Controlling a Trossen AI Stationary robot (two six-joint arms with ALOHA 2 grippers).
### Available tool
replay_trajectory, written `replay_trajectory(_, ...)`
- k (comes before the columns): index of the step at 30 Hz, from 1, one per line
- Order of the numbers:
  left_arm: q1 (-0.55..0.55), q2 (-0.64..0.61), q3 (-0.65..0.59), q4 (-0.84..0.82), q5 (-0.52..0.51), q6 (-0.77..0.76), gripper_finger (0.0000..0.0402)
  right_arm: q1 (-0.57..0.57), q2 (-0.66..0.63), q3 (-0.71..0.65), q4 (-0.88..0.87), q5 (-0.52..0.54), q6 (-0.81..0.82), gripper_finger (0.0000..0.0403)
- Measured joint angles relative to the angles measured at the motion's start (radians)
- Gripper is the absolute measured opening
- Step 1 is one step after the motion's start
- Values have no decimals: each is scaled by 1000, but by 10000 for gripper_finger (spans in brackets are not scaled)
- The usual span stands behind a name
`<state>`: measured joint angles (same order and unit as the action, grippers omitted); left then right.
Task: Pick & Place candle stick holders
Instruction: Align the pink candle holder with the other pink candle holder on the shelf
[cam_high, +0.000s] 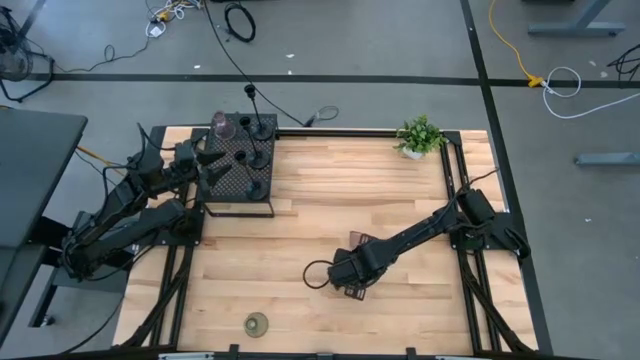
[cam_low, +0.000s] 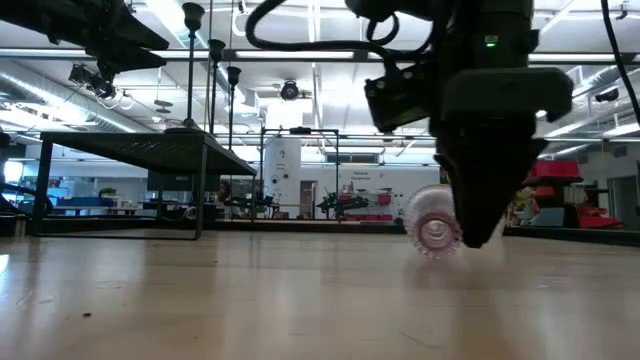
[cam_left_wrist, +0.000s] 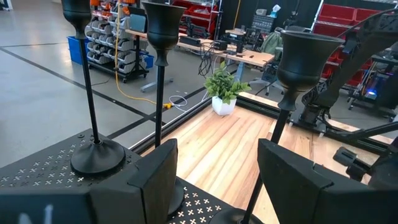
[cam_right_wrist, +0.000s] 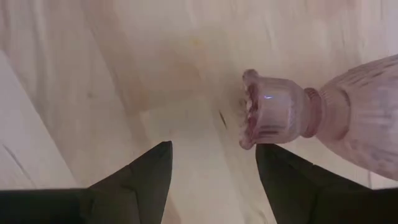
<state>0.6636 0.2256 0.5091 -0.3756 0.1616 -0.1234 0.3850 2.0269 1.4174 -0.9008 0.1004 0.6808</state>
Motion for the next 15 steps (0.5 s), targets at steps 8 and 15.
replay_trajectory(8, 0, 0, 0, -1, 0, -1, 224, -5, 0, 0, 7, -11, -23, 231)
replay_trajectory(15, 0, 0, 0, -2, 0, -3, 224, -6, 0, 0, -7, 0, -1, 231)
